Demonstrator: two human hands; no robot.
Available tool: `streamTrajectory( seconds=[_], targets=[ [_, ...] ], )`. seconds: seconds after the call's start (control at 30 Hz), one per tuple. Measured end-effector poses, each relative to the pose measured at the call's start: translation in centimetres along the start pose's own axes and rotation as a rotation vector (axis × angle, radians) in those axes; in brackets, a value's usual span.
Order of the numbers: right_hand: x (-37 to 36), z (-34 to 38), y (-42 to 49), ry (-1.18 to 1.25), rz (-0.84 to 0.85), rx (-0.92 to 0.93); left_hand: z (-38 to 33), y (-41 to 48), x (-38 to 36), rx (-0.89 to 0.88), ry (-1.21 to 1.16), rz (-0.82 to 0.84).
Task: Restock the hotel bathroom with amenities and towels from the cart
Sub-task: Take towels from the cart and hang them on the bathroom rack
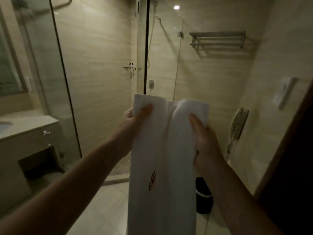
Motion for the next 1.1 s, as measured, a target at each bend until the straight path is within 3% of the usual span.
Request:
streamTrajectory(
  seconds=[0.3,0.47,0.63,0.93,1.1],
  targets=[
    [2.7,-4.9,12.8,0.138,-0.276,-0.076,5.3,13.8,-1.3,0.003,0.033,0.071],
    [3.1,-6.2,19.2,0.113,-0.321,-0.054,9.1,20.9,-2.5,0.074,-0.011,0.090],
    [4.9,-6.9,25.1,-0.048,-0.529,0.045,11.8,27.8,-3.8,0.068,-0.016,0.061],
    [7.6,-5.4,32.9,-0.028,-0.617,0.139,14.5,37.2,-9.7,0.136,-0.043,0.110],
    [10.3,-3.8,37.8,-0.055,-0.631,0.171,15.8,42.8,-13.3,0.085,-0.042,0.077]
  ],
)
Point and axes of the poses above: each hand's wrist, its own y-axis towards the middle knuckle, its own x-axis out of the back of the hand, z = x × y, the point moved 7 cm from there along y, towards the middle knuckle, and after that the axes turned 10 degrees about y, right-handed, at the moved point
